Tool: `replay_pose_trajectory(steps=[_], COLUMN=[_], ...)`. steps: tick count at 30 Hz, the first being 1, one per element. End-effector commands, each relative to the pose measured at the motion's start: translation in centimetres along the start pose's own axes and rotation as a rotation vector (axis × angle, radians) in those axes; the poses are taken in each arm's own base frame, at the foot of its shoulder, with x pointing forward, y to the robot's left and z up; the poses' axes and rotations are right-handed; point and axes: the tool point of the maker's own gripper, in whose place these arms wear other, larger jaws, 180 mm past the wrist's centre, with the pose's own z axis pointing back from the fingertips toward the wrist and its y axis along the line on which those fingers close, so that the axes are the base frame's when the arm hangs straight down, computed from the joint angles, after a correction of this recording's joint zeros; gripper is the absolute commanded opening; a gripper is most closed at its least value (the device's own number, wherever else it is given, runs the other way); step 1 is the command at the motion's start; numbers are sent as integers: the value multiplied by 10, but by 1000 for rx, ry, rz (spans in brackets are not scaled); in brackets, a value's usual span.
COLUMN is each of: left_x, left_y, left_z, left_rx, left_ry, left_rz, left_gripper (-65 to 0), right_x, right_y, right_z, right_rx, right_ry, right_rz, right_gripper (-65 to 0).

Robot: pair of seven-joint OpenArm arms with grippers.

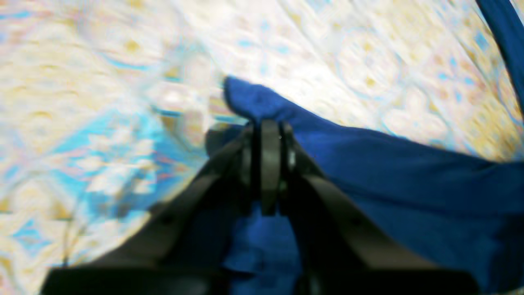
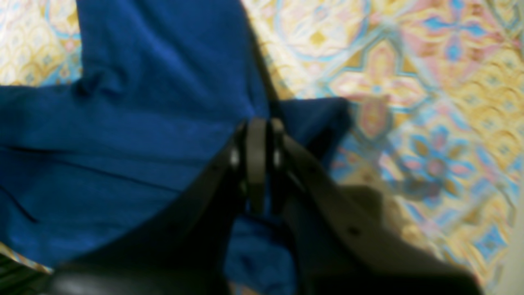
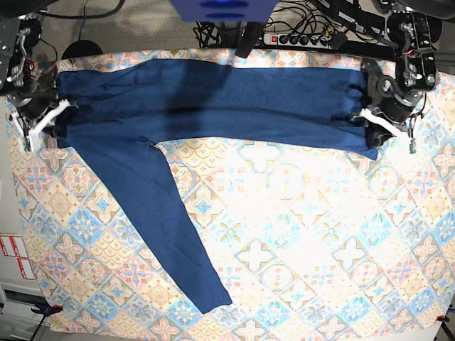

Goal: Fold the T-shirt properly
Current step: 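Fold the shirt's hem half up over the shoulders with both grippers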

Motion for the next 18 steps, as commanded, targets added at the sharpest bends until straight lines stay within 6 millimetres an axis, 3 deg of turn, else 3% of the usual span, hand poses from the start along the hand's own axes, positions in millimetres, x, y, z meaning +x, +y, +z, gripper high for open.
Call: replay_pose_trajectory(steps=[1,9,15,18], left_x=[5,-42,-47,-52], left_y=[7,23,25,19], left_z=[0,-13,-14,-15], left_rx=[15,54,61,40], left_ry=[-16,129,146,167], left_rz=[3,-34,-38,-63], left_gripper=[-650,-650,-649,-569], right_x=[11,-3,-4,-8], right_y=[-5,-2,-2,-4], right_z=[6,8,8,11], right_rx=[-12,-4,-6,-12], right_ry=[-31,4,7,18], right_rz=[23,28,30,28], right_gripper=[-648,-648,-647,-638])
